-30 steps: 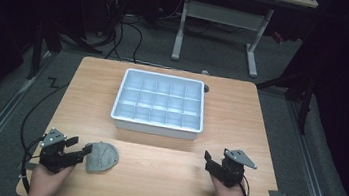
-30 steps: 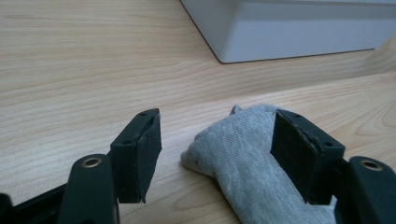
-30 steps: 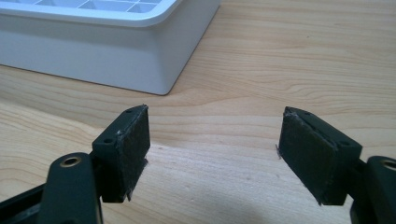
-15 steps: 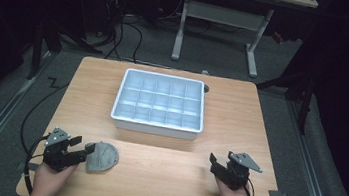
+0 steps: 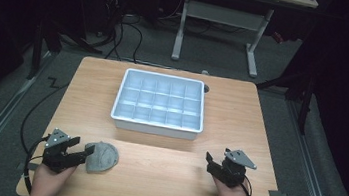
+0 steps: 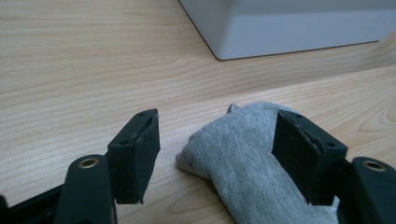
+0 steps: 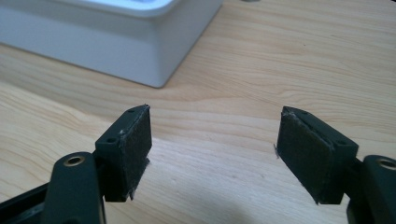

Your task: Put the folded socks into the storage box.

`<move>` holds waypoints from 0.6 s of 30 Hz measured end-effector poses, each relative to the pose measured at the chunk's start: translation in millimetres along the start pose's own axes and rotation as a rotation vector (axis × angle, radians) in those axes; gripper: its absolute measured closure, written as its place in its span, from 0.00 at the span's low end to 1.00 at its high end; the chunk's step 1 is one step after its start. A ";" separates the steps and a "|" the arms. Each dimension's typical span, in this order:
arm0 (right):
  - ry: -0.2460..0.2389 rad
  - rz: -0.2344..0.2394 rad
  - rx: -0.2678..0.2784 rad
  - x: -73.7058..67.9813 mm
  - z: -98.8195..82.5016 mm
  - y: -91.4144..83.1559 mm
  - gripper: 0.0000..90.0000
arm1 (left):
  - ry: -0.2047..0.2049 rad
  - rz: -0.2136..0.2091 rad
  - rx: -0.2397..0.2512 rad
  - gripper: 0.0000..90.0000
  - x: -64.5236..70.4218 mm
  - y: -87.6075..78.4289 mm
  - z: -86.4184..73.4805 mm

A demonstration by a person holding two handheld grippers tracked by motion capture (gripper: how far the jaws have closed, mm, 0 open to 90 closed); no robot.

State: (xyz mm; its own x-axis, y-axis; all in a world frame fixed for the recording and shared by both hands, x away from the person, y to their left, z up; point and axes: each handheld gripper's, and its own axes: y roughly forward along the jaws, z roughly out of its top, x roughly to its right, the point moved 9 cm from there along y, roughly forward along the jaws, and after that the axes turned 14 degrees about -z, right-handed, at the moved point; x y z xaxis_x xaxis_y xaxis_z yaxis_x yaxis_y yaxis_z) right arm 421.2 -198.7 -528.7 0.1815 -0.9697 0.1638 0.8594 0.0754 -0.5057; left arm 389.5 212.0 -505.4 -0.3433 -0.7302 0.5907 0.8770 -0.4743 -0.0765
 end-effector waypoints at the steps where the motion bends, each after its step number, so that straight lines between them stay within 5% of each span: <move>1: -0.017 -0.009 -0.012 1.2 0.2 -0.3 0.28 | 0.001 -0.001 0.000 0.36 0.1 -0.3 0.0; 4: -0.063 -0.028 -0.017 7.3 -3.2 -6.0 0.27 | -0.001 -0.002 -0.003 0.36 -0.7 -0.5 -0.7; 11: 0.020 -0.019 -0.002 12.7 -23.8 -12.7 0.26 | -0.011 -0.002 0.008 0.36 2.4 1.1 -2.1; 14: 0.008 -0.017 0.017 15.0 -20.4 -16.8 0.25 | -0.016 0.001 0.012 0.36 3.7 1.8 -4.4; 18: 0.020 0.000 0.044 17.6 -17.3 -20.5 0.25 | -0.021 0.026 -0.046 0.30 1.7 7.7 -14.7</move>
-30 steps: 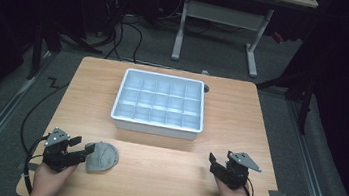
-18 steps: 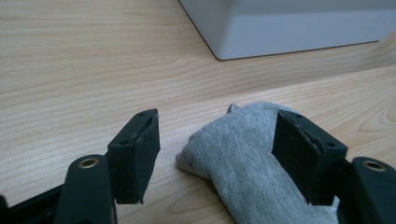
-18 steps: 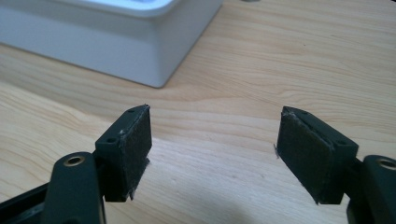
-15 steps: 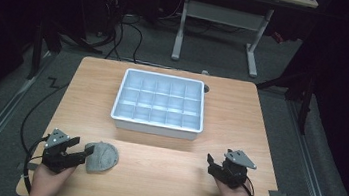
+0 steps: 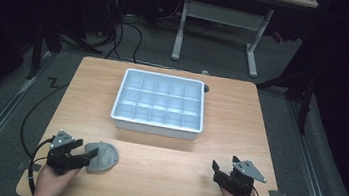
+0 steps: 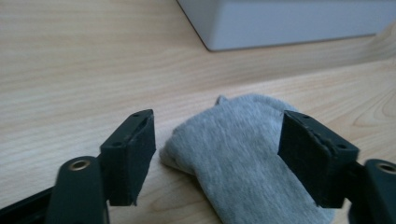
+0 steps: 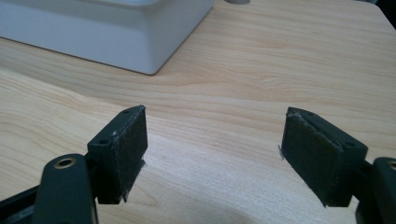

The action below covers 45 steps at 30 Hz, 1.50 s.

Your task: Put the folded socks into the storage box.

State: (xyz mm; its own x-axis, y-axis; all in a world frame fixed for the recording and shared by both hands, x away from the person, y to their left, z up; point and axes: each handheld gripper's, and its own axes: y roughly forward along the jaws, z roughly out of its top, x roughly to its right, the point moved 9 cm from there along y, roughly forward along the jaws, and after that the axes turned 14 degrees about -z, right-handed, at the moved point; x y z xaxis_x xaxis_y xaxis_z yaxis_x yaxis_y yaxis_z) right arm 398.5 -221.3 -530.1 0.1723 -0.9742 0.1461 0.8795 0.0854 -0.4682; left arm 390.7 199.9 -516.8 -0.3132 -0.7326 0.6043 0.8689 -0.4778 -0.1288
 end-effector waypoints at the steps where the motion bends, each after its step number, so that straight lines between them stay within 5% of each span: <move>1: -0.004 0.010 0.008 0.0 0.4 -0.6 0.25 | 0.011 0.016 -0.008 0.30 0.3 1.3 -0.8; 4: 0.002 0.021 0.022 7.7 -0.2 -2.0 0.26 | 0.047 0.076 -0.019 0.30 4.9 5.0 1.1; 8: 0.043 0.037 0.041 16.2 2.5 -1.3 0.26 | 0.019 0.143 -0.073 0.31 7.9 7.2 -2.1; 12: 0.062 0.039 0.058 21.1 6.5 1.1 0.27 | -0.038 0.217 -0.128 0.30 3.1 9.2 -7.3; 13: 0.068 0.042 0.060 21.8 6.9 1.4 0.27 | -0.080 0.263 -0.176 0.30 -1.1 8.5 -11.0; 14: 0.068 0.042 0.060 21.8 6.9 1.4 0.27 | -0.080 0.263 -0.176 0.30 -1.1 8.5 -11.0; 15: 0.070 0.048 0.062 22.0 6.9 1.1 0.28 | -0.091 0.305 -0.217 0.30 -5.0 6.3 -12.8; 25: 0.082 0.052 0.041 21.2 3.3 3.3 0.28 | -0.072 0.374 -0.384 0.31 -5.8 2.8 -18.9; 31: 0.081 0.053 0.036 21.0 1.7 3.4 0.28 | -0.169 0.452 -0.509 0.29 -3.0 9.8 -29.7; 35: 0.082 0.057 0.034 21.4 1.1 4.2 0.28 | -0.170 0.497 -0.571 0.28 -0.3 18.4 -33.6; 39: 0.085 0.061 0.034 21.7 1.0 4.6 0.28 | -0.223 0.534 -0.624 0.26 3.9 32.0 -34.6; 45: 0.091 0.061 0.037 24.6 1.7 4.8 0.28 | -0.194 0.604 -0.672 0.25 -0.5 46.0 -37.8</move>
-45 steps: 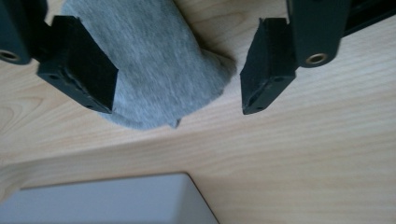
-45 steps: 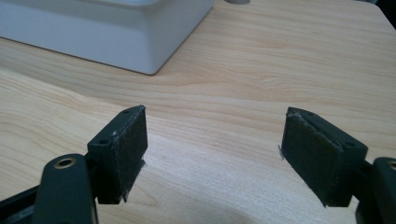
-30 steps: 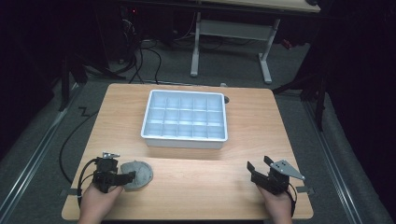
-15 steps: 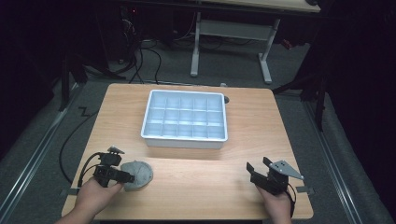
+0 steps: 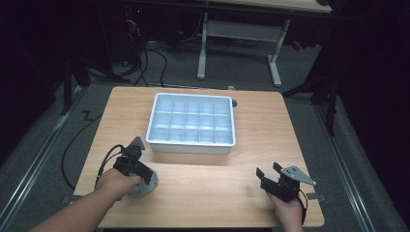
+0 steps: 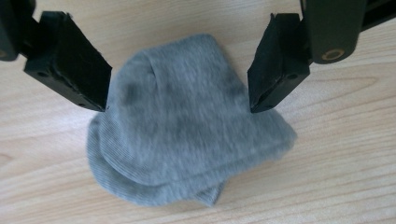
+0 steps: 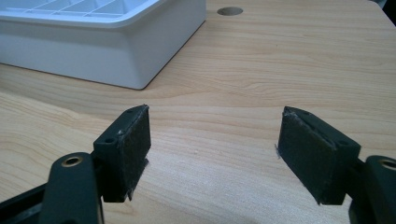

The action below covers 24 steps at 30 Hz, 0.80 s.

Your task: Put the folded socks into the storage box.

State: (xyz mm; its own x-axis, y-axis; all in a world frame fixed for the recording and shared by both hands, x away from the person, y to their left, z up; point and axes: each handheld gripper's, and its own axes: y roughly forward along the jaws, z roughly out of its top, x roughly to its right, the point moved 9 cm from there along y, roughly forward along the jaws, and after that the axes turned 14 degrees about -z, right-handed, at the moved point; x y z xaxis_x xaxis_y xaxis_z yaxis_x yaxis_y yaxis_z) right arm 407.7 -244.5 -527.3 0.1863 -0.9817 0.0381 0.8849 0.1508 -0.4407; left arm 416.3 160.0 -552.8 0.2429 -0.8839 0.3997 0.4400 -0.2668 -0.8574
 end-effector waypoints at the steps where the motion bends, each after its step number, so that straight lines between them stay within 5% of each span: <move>1: 0.006 0.001 -0.001 0.6 0.1 0.3 0.29 | -0.014 0.015 -0.021 0.24 0.7 6.2 0.4; 9: 0.008 0.006 -0.001 -0.2 0.4 0.5 0.28 | 0.042 0.090 -0.063 0.24 -2.8 22.3 -3.8; 14: 0.010 0.007 0.000 -0.5 0.7 0.6 0.29 | 0.115 0.107 -0.019 0.32 -4.7 24.0 -3.9; 20: 0.009 0.011 0.000 -2.1 1.0 0.4 0.29 | 0.163 0.082 0.030 0.71 -8.2 17.1 3.6; 24: 0.009 0.009 -0.001 -2.2 0.6 0.1 0.29 | 0.138 0.056 0.022 0.74 -8.7 11.8 10.9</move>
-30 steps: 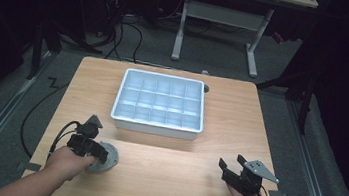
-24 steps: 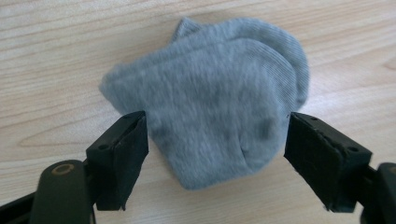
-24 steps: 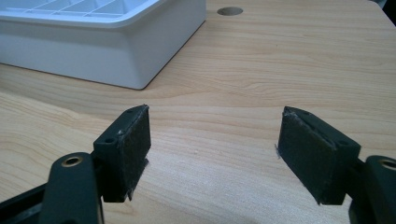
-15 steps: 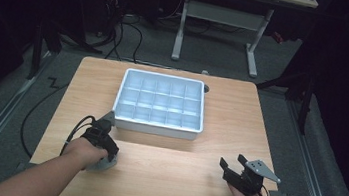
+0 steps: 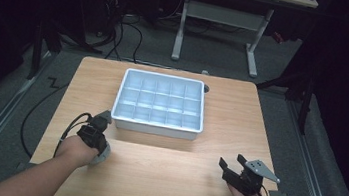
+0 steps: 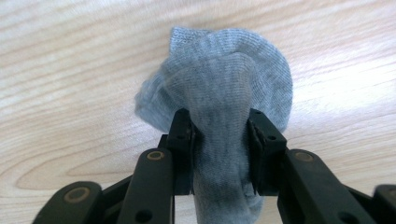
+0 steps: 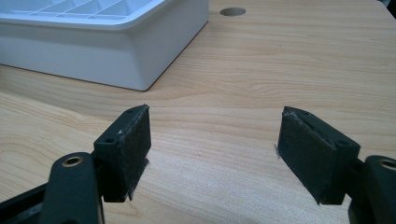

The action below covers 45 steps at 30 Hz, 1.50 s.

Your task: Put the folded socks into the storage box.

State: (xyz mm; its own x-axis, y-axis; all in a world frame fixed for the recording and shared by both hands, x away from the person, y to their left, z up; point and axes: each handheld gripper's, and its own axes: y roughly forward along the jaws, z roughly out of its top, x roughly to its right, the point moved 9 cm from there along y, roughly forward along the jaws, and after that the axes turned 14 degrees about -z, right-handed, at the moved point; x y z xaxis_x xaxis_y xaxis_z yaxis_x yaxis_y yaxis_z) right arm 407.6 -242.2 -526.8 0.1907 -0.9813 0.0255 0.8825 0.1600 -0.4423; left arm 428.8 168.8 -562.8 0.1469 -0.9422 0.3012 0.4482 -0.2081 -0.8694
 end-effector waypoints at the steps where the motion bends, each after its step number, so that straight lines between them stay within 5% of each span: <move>1: 0.001 0.000 -0.001 0.2 -0.1 0.1 0.29 | 0.004 -0.006 0.004 0.74 1.3 -2.0 2.8; 8: 0.006 0.001 -0.004 1.4 -1.4 0.8 0.29 | -0.013 -0.119 0.067 0.75 32.1 -34.8 47.1; 12: 0.005 0.002 -0.005 1.2 -1.5 1.0 0.29 | -0.011 -0.147 0.070 0.75 47.5 -48.3 67.2; 14: 0.005 0.006 -0.007 0.4 -1.8 1.1 0.29 | -0.012 -0.180 0.085 0.75 65.1 -60.0 92.0; 18: 0.002 0.006 -0.009 0.2 -2.1 1.6 0.30 | -0.012 -0.195 0.095 0.75 76.6 -62.3 114.8; 25: 0.005 0.006 -0.011 1.9 -2.7 2.9 0.30 | -0.015 -0.210 0.086 0.75 98.1 -31.2 140.5; 36: -0.004 0.015 -0.014 -2.1 -3.5 4.0 0.30 | 0.004 -0.094 -0.009 0.78 84.5 28.5 132.6; 38: -0.008 0.018 -0.018 -3.0 -4.1 4.2 0.30 | 0.089 -0.076 -0.130 0.78 75.9 35.7 123.3; 40: -0.006 0.018 -0.017 -3.0 -4.1 4.3 0.30 | 0.117 -0.073 -0.164 0.79 74.3 38.1 120.1; 41: -0.004 0.020 -0.017 -3.0 -4.1 4.3 0.30 | 0.107 -0.066 -0.150 0.79 74.9 43.2 120.0; 42: -0.003 0.020 -0.018 -2.9 -4.1 4.5 0.30 | 0.026 -0.050 -0.046 0.79 79.6 54.6 125.3; 45: -0.002 0.023 -0.020 -2.8 -4.7 5.2 0.30 | 0.031 -0.042 -0.058 0.79 78.9 59.7 123.6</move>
State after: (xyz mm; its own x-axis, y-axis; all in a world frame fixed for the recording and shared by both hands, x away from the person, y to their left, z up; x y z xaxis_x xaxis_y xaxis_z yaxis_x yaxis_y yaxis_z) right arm 409.7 -239.1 -533.5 0.2113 -0.9773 0.0169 0.8690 0.1799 -0.4609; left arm 576.2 114.5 -542.5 0.1008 -0.9398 0.3266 0.4016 -0.2619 -0.8776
